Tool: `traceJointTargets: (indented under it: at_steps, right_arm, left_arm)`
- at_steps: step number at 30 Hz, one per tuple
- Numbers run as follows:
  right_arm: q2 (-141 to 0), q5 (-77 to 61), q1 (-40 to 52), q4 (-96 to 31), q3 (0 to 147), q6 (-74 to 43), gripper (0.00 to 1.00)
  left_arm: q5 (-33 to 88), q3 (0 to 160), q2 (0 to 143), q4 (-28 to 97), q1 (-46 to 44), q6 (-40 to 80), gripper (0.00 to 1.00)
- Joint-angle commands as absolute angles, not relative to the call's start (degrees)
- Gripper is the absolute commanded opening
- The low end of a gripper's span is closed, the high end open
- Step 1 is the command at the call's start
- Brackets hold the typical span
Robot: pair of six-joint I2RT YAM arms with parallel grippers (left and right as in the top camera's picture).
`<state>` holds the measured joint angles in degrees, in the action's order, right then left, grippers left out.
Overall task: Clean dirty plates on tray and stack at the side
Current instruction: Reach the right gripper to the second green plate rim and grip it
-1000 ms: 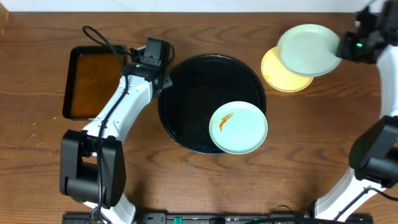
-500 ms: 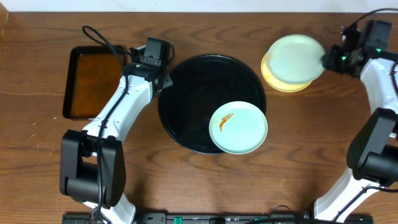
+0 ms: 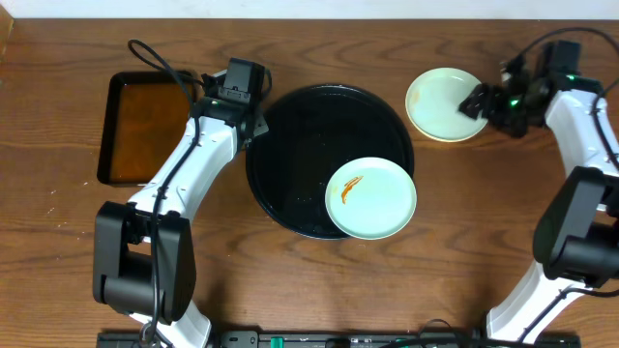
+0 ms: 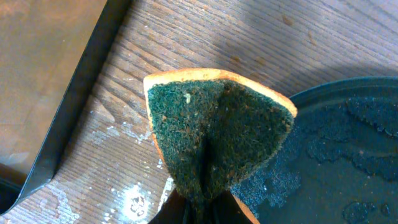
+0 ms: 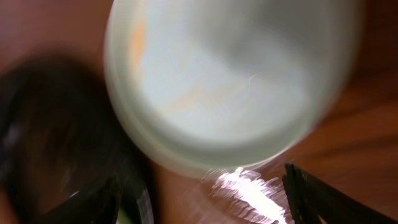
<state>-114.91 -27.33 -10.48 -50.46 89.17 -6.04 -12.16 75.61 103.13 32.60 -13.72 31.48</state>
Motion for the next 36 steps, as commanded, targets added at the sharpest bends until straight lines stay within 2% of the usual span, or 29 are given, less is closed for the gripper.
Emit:
traceJointTargets:
  at_steps: [1, 3, 4, 5, 6, 11, 21, 28, 32, 36]
  right_arm:
    - [-113.97, -34.76, -6.48, -55.81, 89.23, -3.6, 0.82]
    - [-113.95, -33.56, -4.19, -59.22, 89.23, -3.6, 0.8]
    - [-113.95, -32.21, -2.96, -60.38, 89.23, -4.43, 0.84]
    - [-113.97, -30.15, -1.8, -61.25, 89.23, -7.05, 0.98]
    - [-113.97, -27.57, -0.73, -62.06, 89.23, -10.52, 0.99]
    - [-113.95, -22.92, 4.12, -65.8, 89.23, -22.0, 0.99]
    - [-112.75, -21.93, 9.32, -74.39, 89.12, -27.97, 0.99]
    - [-104.6, -6.81, 11.11, -78.06, 88.88, -35.59, 0.99]
    - [-100.18, -6.04, 12.08, -76.9, 84.47, -36.69, 0.99]
    - [-98.89, -9.3, 14.59, -70.63, 75.16, -39.22, 0.99]
  left_arm:
    - [-12.62, 75.18, 102.98, 32.49, -13.74, 31.97, 0.08]
    - [-12.62, 75.18, 102.98, 32.51, -13.74, 31.97, 0.08]
    - [-12.62, 75.18, 102.98, 32.51, -13.74, 31.97, 0.08]
    - [-12.62, 75.18, 102.98, 32.49, -13.74, 31.99, 0.08]
    - [-12.62, 75.18, 102.98, 32.42, -13.74, 31.99, 0.08]
    - [-12.62, 75.18, 102.98, 32.36, -13.74, 31.99, 0.08]
    - [-12.62, 75.18, 102.98, 32.34, -13.74, 31.97, 0.08]
    - [-12.62, 75.18, 102.98, 32.27, -13.74, 31.99, 0.08]
    - [-12.62, 75.18, 102.98, 32.01, -13.74, 31.99, 0.08]
    - [-12.62, 75.18, 102.98, 31.31, -13.74, 31.99, 0.08]
